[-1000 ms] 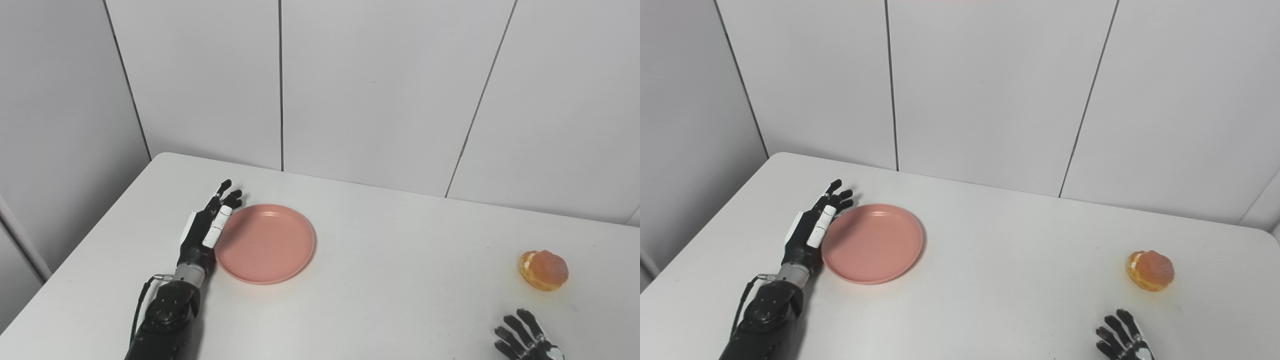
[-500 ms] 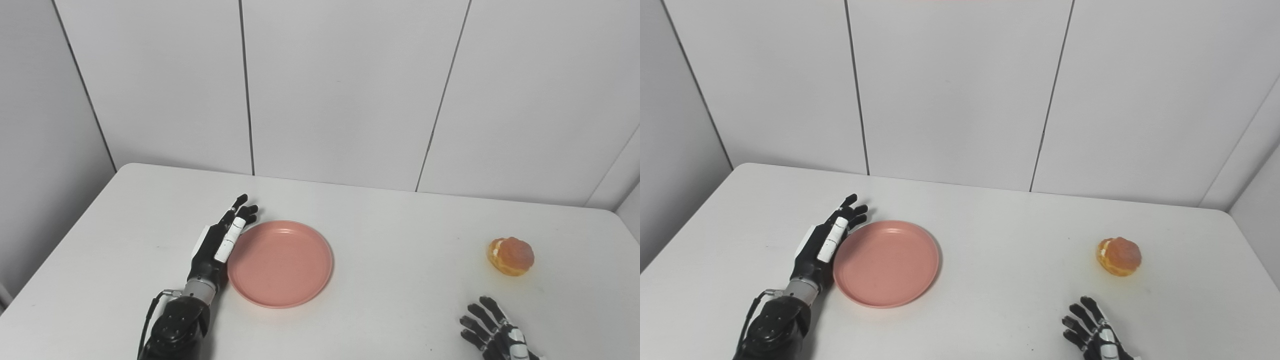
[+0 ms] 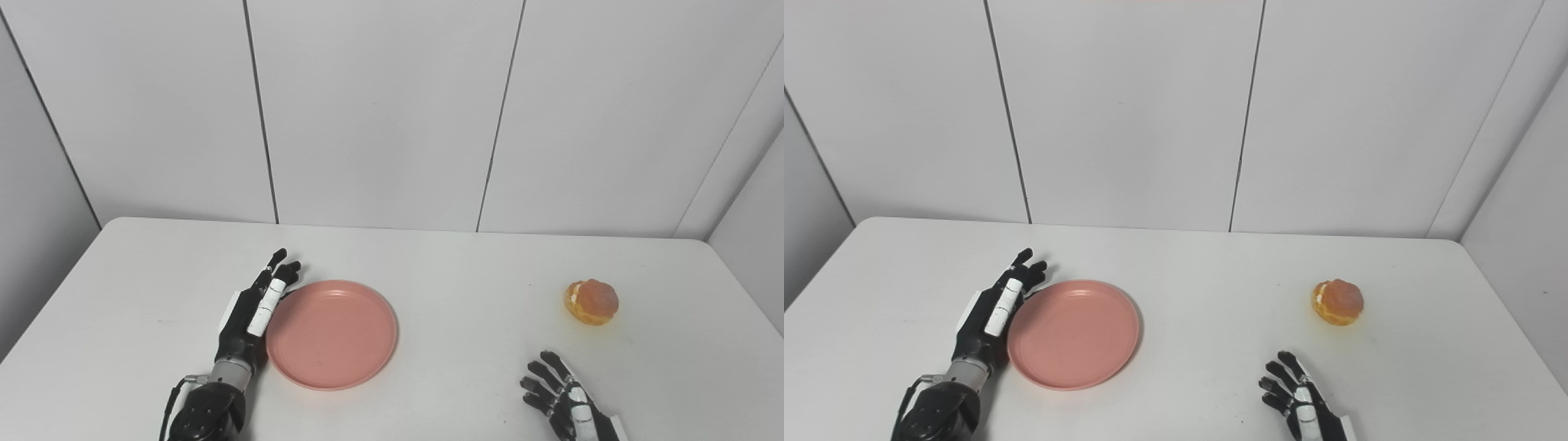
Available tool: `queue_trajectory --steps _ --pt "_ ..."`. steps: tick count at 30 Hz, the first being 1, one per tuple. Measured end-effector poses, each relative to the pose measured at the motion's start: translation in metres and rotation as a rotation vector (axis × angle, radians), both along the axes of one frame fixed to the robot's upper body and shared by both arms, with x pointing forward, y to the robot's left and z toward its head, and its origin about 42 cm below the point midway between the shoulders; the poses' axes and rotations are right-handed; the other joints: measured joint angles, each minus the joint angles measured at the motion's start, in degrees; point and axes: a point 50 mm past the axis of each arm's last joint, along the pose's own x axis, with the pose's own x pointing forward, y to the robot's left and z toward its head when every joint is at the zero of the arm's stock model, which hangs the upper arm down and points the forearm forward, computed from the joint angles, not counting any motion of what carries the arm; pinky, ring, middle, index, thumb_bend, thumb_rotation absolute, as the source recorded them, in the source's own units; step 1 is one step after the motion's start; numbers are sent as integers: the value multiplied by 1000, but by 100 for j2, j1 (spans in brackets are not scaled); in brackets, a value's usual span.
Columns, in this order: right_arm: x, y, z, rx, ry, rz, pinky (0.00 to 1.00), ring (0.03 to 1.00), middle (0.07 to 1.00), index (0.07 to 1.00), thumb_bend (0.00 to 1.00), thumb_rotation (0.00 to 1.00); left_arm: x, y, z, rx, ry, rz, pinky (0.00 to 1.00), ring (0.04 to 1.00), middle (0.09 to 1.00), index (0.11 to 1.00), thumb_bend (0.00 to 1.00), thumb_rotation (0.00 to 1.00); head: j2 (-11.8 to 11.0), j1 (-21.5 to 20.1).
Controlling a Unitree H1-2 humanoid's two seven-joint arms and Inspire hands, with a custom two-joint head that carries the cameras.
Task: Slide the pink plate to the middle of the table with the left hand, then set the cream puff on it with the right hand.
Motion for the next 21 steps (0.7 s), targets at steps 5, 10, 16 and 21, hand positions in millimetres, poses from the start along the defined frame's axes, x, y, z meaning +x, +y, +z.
queue_trajectory --steps 5,10,16,21 --pt "0 11 1 0 0 3 806 817 854 882 862 983 0 -6 -1 -8 3 -8 832 928 911 950 892 841 18 -246" --pt "2 19 2 0 -1 6 807 821 858 882 861 980 0 -14 -3 0 3 -26 862 927 929 957 907 859 18 -536" --pt "4 27 3 11 12 10 817 829 864 887 866 980 0 -20 -4 15 -3 -40 886 923 940 967 860 857 26 -782" --pt "5 33 5 -6 11 9 820 831 866 894 856 993 0 -27 -7 16 -11 -46 893 923 941 971 886 862 35 -906"
